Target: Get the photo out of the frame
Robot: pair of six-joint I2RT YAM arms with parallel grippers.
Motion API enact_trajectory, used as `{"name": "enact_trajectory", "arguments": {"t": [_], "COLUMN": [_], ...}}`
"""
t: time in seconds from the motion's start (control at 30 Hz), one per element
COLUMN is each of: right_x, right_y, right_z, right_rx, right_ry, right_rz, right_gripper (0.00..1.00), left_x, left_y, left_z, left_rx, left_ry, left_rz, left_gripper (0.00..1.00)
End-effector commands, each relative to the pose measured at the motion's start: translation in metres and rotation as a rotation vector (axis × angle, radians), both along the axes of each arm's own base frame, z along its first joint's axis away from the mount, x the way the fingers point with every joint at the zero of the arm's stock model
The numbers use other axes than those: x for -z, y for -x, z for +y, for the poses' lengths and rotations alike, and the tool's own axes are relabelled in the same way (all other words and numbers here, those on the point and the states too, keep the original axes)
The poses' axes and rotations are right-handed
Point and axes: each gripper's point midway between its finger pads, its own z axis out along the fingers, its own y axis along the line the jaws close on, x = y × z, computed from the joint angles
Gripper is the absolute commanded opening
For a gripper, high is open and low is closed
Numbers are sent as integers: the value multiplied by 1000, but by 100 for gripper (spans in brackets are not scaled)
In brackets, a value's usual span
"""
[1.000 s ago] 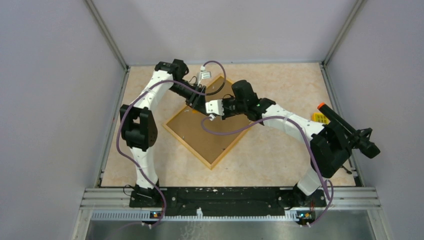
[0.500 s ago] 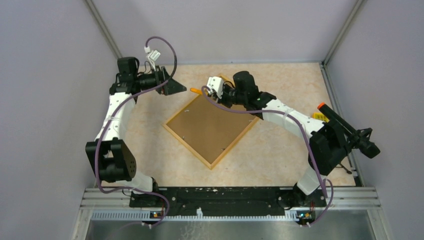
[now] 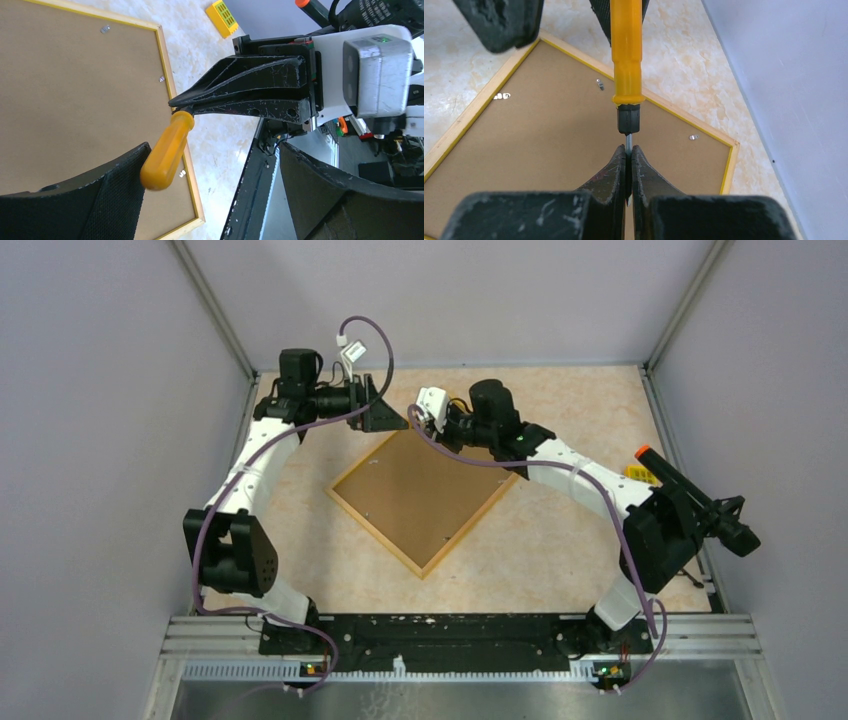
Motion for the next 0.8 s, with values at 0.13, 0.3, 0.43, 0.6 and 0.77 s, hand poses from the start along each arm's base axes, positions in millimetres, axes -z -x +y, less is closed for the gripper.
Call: {"name": "enact_trajectory", "arguments": {"t": [0.13, 0.3, 0.43, 0.6, 0.77], "right_x": [-43, -42, -42, -42, -41], "right_y": [19, 22, 25, 27, 28], "right_z": [6, 5, 6, 8, 9], "right_rx": [-52, -62, -75, -86, -92], "right_ry": [-79, -77, -74, -72, -70], "right_rz": [-97, -100, -109, -113, -114], "right_gripper": [0, 0, 0, 0, 0], "left_x": [0, -2, 1, 8, 12], "left_y": [9, 9, 8, 10, 8], "left_z": [-7, -9, -12, -16, -16], "left_rx": [43, 52, 51, 54, 45], "left_ry": [32, 54, 53, 39, 31], "left_rz": [14, 38, 58, 69, 79], "left_gripper": [99, 82, 66, 54, 38]}}
